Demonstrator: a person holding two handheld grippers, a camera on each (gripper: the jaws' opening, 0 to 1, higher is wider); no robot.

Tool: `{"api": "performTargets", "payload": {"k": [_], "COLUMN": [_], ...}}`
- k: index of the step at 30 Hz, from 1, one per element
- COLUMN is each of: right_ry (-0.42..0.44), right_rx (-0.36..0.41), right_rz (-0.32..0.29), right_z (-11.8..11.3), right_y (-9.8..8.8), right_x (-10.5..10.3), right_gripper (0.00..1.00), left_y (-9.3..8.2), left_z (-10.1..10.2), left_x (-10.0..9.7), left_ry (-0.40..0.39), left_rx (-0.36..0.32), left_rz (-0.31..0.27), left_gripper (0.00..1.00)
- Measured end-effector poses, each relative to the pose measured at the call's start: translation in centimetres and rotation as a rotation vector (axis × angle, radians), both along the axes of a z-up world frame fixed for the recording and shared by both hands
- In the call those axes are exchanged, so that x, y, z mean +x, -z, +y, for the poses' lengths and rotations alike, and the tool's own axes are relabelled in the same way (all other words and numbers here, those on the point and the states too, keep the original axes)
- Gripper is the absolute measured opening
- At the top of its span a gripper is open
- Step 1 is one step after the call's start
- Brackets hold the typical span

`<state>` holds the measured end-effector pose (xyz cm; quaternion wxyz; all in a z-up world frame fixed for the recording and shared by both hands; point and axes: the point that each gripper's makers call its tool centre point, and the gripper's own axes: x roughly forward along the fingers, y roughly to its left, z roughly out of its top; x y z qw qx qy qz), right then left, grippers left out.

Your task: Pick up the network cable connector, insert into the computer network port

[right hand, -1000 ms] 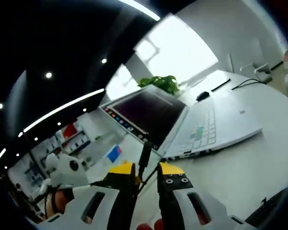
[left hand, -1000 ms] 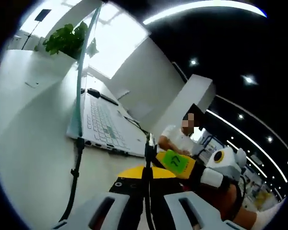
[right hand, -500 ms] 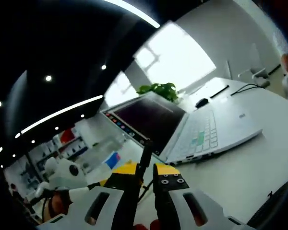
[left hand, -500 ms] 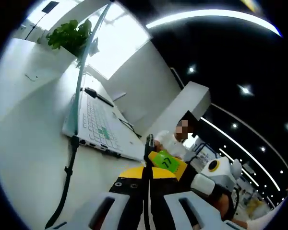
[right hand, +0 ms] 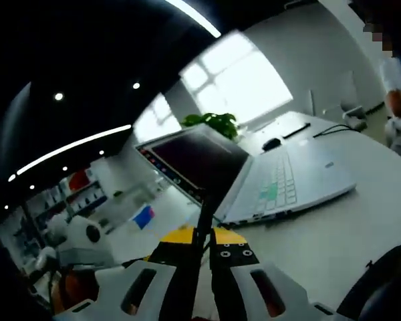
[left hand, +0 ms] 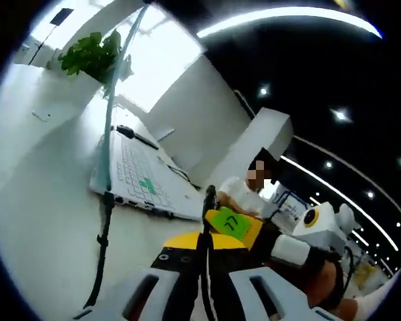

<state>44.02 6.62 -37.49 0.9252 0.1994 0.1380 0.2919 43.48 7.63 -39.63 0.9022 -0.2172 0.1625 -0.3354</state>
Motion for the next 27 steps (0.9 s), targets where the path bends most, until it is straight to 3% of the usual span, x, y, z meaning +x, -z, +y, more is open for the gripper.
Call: {"api": "performTargets", "payload": {"k": [5,7,13,15,19,23,27], "right_ry": [0.018,0.026,0.021,0.017,0.0,-0.021,-0.031], "right_rx": [-0.026,-0.041,-0.105,-0.145,-0.188,-0.257,-0.319], "right_rz": [0.026,0.035,0.074,0.085,0.121,0.185,0.212], "right_z": [0.1,0.0,0.6,1.0,1.8,2.6,3.3], "right_y": [0.7,0.9,1.9,2.4,3.1,4.6,5.4], "right_x": [0.1,0.2,0.3,0.3,1.4,1.7,2.2], "right_gripper": [0.07,0.07,0.07,0.06,0.06,0.06,0.06], "left_y": [0.6,0.9,1.5,1.6,1.6,0.9,0.5], "left_z": [0.1,0.5,1.1,2.2,4.2,5.1,6.1], "left_x": [-0.2,0.0,-0.8,-0.8,-1.0,-1.7,-1.8], "left_ry": [-0.008,-0.021,-0.036,-0.068,-0.117,-0.139,-0.149], "left_rx": [0.195,0.301,0.451,0.525,0.584,0.571,0.562], "left_rz": [-0.071,-0.124,-0.163,-0.183,-0.195,-0.206,-0.216], "left_gripper": [0.08,0.1,0.17,0.16,0.16,0.16,0.16]}}
